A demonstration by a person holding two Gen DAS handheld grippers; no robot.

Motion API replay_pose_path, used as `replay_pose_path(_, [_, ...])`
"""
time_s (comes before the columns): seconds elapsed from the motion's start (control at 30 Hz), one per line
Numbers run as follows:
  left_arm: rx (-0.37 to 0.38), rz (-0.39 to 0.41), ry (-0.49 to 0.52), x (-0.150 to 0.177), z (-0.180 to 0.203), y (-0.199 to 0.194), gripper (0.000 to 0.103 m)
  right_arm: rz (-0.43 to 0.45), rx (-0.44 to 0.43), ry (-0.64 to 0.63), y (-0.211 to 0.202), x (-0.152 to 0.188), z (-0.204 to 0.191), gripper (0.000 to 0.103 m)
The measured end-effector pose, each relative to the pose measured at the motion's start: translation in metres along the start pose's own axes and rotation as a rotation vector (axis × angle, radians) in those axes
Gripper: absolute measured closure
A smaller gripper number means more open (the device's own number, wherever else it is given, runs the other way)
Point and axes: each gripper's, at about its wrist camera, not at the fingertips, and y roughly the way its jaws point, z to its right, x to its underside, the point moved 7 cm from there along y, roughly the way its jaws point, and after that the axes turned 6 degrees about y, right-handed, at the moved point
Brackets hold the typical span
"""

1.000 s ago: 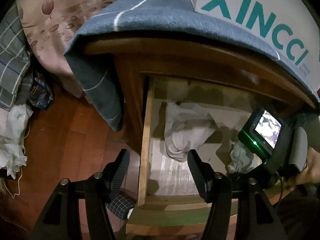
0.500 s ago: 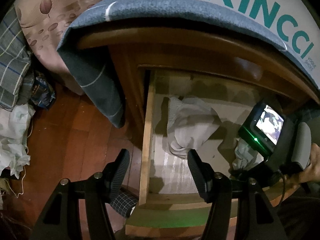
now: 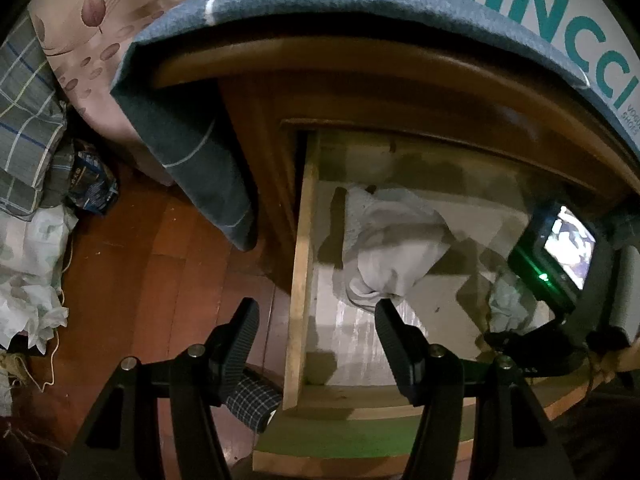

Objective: Take underwear out of drawer
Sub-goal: 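Grasp the pale blue cloth in the drawer with the right gripper, then lower the left gripper into the drawer and grasp the white patterned cloth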

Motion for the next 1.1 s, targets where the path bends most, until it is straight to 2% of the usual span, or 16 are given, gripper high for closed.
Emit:
replay_pose_path(0.13, [-0.011,-0.002,0.014,-0.001,0.003,0.002,0.041,0.04,0.01,0.042,-0.006,0.006,0.008,0.046])
replay_pose_path(0.57, [-0.021,0.001,0.069,-0.002,0.015,0.006,0.041,0.301,-0.163,0.377,-0.056,0.041,0.031,0.046])
replay_pose_path(0.8, [-0.045,0.03,0.146,-0.004,0.032,0.006,0.041,0.358,-0.165,0.462,-0.06,0.06,0.043,0.046])
replay_pose_path(1.0, [0.014,0.025,0.143,-0.006,0.041,0.011,0.041,0.41,-0.18,0.521,-0.067,0.065,0.042,0.047])
replay_pose_path(1.1, [0.027,0.026,0.162,-0.008,0.045,0.013,0.041,0.417,-0.223,0.565,-0.066,0.075,0.046,0.047])
